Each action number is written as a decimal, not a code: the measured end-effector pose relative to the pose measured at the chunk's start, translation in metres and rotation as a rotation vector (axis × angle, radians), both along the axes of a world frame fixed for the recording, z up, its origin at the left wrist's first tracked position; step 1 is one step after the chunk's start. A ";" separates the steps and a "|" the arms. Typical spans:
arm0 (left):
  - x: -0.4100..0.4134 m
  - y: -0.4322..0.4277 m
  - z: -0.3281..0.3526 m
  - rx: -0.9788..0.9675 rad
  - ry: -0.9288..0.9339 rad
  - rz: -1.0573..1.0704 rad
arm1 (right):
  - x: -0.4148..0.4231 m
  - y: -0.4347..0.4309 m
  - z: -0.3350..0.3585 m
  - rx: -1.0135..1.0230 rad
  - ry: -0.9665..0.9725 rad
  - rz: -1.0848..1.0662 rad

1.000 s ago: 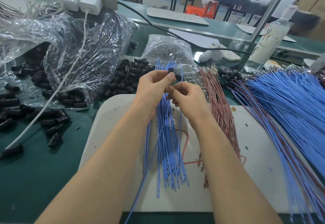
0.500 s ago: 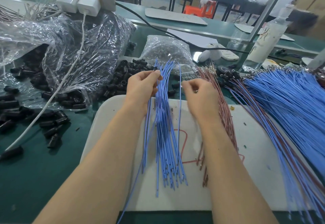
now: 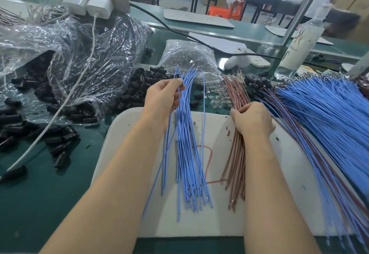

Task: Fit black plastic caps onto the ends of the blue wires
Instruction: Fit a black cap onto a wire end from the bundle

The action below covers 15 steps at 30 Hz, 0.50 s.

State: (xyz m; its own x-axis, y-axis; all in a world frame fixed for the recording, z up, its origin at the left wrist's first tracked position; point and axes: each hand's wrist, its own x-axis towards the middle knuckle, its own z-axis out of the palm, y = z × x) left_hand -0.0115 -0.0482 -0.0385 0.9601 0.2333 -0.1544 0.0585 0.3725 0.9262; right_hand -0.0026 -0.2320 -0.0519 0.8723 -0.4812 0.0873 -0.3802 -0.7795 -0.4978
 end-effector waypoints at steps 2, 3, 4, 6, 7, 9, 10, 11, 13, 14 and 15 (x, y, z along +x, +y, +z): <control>0.000 -0.001 0.000 -0.002 0.003 -0.006 | 0.000 0.000 0.000 -0.008 -0.001 0.000; -0.001 -0.001 0.001 0.002 0.004 -0.009 | 0.000 0.000 0.000 -0.006 -0.006 -0.004; -0.001 -0.001 0.001 0.008 0.006 -0.013 | 0.001 0.000 0.000 0.002 -0.016 -0.008; -0.001 -0.001 0.001 0.013 0.010 -0.025 | 0.000 -0.001 0.001 0.035 -0.041 -0.014; -0.002 -0.001 0.001 0.012 0.011 -0.032 | 0.000 0.000 0.002 0.054 -0.052 -0.015; -0.002 0.000 0.001 0.006 0.011 -0.036 | 0.000 0.000 0.002 0.071 -0.086 -0.006; -0.002 0.000 0.001 0.003 0.011 -0.035 | 0.000 0.000 0.002 0.082 -0.124 0.006; -0.002 0.000 0.001 -0.001 0.009 -0.036 | 0.000 0.000 0.004 0.113 -0.181 0.022; -0.001 0.000 0.001 -0.011 -0.004 -0.057 | 0.000 0.001 0.009 0.278 -0.323 0.057; -0.002 0.000 0.001 -0.009 -0.016 -0.084 | 0.000 0.002 0.013 0.425 -0.389 0.076; -0.002 0.000 0.001 0.000 -0.031 -0.128 | -0.001 0.004 0.017 0.605 -0.438 0.099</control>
